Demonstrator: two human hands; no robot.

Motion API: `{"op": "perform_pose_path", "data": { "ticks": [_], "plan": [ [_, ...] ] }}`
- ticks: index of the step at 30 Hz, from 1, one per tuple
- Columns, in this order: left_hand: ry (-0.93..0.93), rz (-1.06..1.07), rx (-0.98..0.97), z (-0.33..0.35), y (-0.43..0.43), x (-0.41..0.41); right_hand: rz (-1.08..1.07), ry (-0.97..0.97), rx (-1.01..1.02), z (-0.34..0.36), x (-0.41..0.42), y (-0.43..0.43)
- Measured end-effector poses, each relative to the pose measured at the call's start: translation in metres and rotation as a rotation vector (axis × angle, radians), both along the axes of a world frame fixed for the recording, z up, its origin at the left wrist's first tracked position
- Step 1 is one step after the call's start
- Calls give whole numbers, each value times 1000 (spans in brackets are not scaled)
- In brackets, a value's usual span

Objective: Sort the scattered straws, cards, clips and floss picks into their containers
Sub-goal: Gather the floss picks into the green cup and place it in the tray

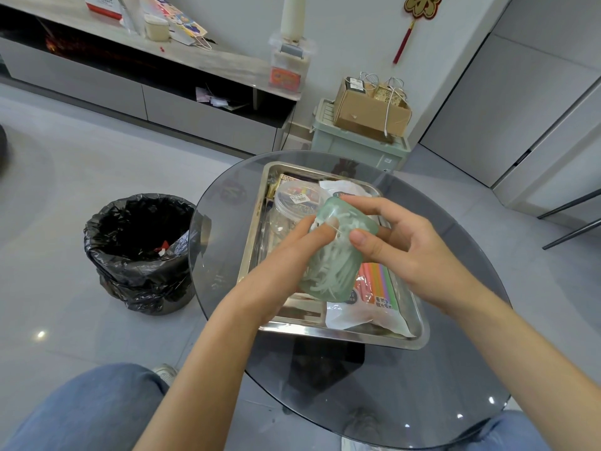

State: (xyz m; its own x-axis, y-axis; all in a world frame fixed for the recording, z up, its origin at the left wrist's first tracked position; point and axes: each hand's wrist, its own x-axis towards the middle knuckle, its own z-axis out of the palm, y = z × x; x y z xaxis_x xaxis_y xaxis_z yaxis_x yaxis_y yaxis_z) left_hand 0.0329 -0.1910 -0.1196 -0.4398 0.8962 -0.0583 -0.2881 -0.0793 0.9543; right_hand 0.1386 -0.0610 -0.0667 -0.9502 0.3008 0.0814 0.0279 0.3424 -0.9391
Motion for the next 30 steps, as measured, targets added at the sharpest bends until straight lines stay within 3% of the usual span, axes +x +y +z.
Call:
{"op": "perform_pose_path", "data": {
  "ticks": [6,13,18,30],
  "plan": [
    [63,63,10,-3,2,1,-26,10,9,-1,-3,1],
    [-3,-100,55,1,-3,-5,-5,-1,-3,2,0,9],
    [89,-110,58,0,-2,-5,0,-3,-14,-2,3,11],
    [226,123,103,-7,4,-1,4,57,-62,-12,3,12]
  ]
}}
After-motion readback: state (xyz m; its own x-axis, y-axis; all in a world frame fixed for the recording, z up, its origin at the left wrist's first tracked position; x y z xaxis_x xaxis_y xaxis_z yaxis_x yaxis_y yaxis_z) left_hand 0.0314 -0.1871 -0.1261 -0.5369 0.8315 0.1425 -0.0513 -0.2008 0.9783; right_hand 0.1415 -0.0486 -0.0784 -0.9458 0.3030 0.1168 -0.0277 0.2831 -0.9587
